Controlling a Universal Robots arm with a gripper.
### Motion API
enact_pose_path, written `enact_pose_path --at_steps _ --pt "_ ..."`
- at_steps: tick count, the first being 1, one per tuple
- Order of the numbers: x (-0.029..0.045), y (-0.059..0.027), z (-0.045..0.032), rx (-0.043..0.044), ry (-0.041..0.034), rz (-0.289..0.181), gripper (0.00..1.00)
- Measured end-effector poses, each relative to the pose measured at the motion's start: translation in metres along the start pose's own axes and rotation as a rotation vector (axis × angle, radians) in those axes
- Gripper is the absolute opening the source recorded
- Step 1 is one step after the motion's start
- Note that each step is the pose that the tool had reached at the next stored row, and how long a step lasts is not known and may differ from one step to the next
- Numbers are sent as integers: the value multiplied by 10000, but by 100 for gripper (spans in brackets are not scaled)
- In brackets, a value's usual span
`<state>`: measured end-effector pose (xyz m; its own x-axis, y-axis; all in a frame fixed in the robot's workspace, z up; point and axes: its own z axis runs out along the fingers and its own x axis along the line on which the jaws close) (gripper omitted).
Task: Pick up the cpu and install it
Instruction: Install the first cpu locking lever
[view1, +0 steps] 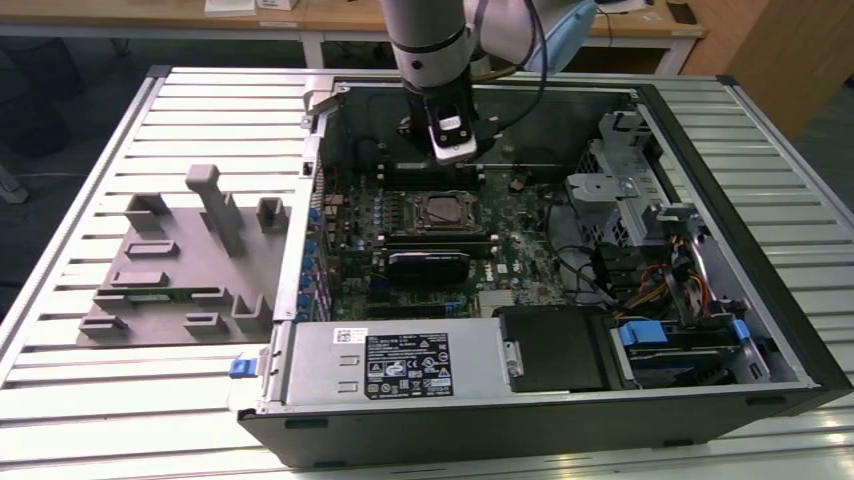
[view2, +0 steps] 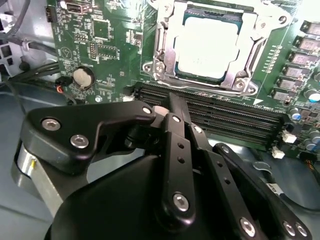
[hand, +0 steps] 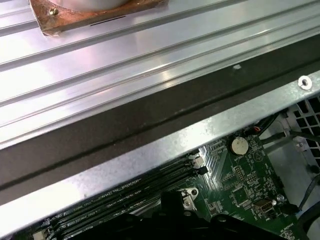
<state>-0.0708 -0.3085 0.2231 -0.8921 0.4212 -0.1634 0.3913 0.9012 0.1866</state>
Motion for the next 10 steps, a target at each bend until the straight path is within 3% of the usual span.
enact_pose_path --at_steps 5,10 --pt "-36 3 10 256 297 29 11" --pt "-63 -28 9 422 423 39 11"
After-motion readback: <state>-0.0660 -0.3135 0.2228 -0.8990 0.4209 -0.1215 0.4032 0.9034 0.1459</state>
